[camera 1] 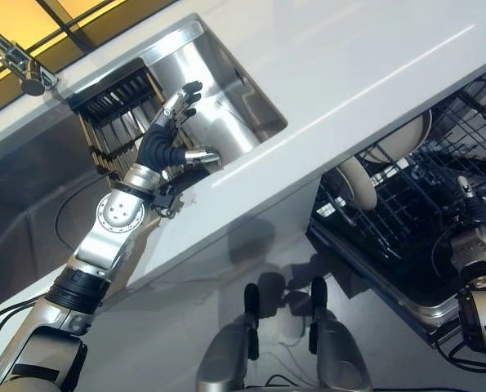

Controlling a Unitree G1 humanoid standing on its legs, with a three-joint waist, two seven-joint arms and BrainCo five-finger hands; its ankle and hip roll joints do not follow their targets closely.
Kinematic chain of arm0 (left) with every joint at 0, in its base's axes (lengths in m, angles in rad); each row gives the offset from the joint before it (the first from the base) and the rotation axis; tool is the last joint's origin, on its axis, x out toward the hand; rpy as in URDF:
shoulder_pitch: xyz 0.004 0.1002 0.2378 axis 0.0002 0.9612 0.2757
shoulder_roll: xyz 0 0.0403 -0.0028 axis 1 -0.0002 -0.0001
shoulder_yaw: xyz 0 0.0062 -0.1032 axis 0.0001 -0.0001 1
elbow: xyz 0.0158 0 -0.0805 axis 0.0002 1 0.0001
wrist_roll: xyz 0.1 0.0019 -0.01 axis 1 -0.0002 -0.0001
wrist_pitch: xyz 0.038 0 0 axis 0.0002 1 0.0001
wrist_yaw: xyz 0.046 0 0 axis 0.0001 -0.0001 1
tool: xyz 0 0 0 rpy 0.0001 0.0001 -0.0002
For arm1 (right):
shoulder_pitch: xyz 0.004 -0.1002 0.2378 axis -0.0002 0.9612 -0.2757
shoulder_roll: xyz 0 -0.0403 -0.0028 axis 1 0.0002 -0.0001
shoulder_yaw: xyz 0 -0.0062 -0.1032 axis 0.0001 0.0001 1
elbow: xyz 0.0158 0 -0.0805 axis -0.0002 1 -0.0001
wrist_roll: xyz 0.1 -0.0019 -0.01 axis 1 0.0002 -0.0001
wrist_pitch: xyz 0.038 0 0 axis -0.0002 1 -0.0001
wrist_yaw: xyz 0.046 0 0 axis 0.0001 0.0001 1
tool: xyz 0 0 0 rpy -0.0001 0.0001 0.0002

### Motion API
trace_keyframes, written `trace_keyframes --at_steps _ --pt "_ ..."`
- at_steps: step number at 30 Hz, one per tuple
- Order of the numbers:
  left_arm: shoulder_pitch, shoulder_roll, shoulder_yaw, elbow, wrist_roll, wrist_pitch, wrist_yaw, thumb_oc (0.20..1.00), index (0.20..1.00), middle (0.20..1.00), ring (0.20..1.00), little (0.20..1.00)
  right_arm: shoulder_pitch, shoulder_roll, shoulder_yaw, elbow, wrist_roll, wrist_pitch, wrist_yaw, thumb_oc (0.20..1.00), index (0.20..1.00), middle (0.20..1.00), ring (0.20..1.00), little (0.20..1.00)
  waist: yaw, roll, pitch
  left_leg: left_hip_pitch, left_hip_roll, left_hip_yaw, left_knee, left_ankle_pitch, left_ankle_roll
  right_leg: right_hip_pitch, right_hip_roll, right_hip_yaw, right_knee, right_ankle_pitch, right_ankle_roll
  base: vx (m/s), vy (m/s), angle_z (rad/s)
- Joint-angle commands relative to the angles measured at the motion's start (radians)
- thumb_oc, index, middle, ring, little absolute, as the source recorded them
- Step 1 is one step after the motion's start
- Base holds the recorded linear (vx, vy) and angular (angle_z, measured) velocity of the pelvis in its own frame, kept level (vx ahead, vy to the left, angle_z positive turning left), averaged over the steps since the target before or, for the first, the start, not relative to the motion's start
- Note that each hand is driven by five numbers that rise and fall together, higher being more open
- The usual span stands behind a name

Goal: Pick up plates and place into dishwasher.

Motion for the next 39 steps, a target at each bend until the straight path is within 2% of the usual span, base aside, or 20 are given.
trace_keyframes --at_steps 1,6,16,20,24,29,34,37,39 --pt "-0.058 -0.002 0.024 -0.036 -0.039 -0.040 -0.017 1.000 1.000 1.000 1.000 1.000 -0.146 0.062 0.098 -0.129 0.046 0.021 0.131 1.000 1.000 1.000 1.000 1.000 0.058 -0.048 0.019 -0.177 -0.102 0.015 0.343 -0.181 0.100 -0.098 -0.048 -0.007 0.274 -0.138 -0.001 -0.01 -0.046 -0.05" --pt "-0.066 0.001 0.014 -0.017 -0.041 -0.021 -0.024 1.000 1.000 1.000 1.000 1.000 -0.211 0.065 0.118 -0.164 0.089 0.033 0.154 1.000 1.000 1.000 1.000 1.000 0.076 -0.068 0.008 -0.250 -0.116 0.008 0.457 -0.234 0.125 -0.169 -0.045 -0.002 0.414 -0.191 -0.010 0.01 -0.034 -0.04" --pt "-0.063 0.033 0.021 -0.003 -0.081 -0.015 -0.026 1.000 1.000 1.000 1.000 1.000 -0.347 0.026 0.159 -0.210 0.080 0.031 0.102 1.000 1.000 1.000 1.000 1.000 0.110 -0.074 -0.019 -0.344 -0.126 -0.002 0.573 -0.268 0.143 -0.258 -0.052 -0.004 0.560 -0.245 -0.027 0.01 -0.034 0.07" --pt "-0.043 0.048 0.032 0.004 -0.098 -0.020 -0.032 1.000 1.000 1.000 1.000 1.000 -0.401 -0.008 0.176 -0.201 0.066 0.051 0.082 1.000 1.000 1.000 1.000 1.000 0.125 -0.075 -0.026 -0.371 -0.127 -0.005 0.606 -0.276 0.148 -0.286 -0.053 -0.004 0.603 -0.260 -0.034 0.04 -0.041 0.01" --pt "-0.017 0.068 0.045 0.006 -0.118 -0.032 -0.043 1.000 1.000 1.000 1.000 1.000 -0.428 -0.037 0.176 -0.194 0.092 0.063 0.058 1.000 1.000 1.000 1.000 1.000 0.138 -0.075 -0.030 -0.396 -0.131 -0.012 0.625 -0.276 0.150 -0.307 -0.055 -0.006 0.626 -0.268 -0.036 0.02 -0.046 0.18" --pt "-0.011 0.087 0.046 0.000 -0.143 -0.049 -0.056 1.000 1.000 1.000 1.000 1.000 -0.453 -0.057 0.171 -0.174 0.106 0.044 0.034 1.000 1.000 1.000 1.000 1.000 0.147 -0.072 -0.034 -0.421 -0.135 -0.018 0.636 -0.275 0.154 -0.330 -0.055 -0.008 0.648 -0.276 -0.039 -0.01 -0.029 0.09" --pt "-0.019 0.097 0.041 -0.003 -0.159 -0.063 -0.074 1.000 1.000 1.000 1.000 1.000 -0.436 -0.065 0.169 -0.154 0.107 0.034 0.023 1.000 1.000 1.000 1.000 1.000 0.148 -0.081 -0.046 -0.418 -0.134 -0.018 0.632 -0.277 0.156 -0.325 -0.051 -0.011 0.635 -0.273 -0.041 -0.03 0.005 0.02" --pt "-0.021 0.096 0.042 0.001 -0.160 -0.077 -0.085 1.000 1.000 1.000 1.000 1.000 -0.408 -0.070 0.163 -0.142 0.042 0.024 -0.012 1.000 1.000 1.000 1.000 1.000 0.142 -0.090 -0.054 -0.403 -0.128 -0.010 0.632 -0.286 0.155 -0.309 -0.048 -0.012 0.625 -0.273 -0.044 -0.04 0.055 0.00" --pt "-0.024 0.091 0.042 -0.003 -0.159 -0.082 -0.084 1.000 1.000 1.000 1.000 1.000 -0.373 -0.072 0.151 -0.145 -0.004 -0.007 -0.043 1.000 1.000 1.000 1.000 1.000 0.134 -0.096 -0.058 -0.391 -0.125 -0.003 0.639 -0.298 0.156 -0.296 -0.048 -0.012 0.620 -0.273 -0.046 -0.04 0.084 -0.01"
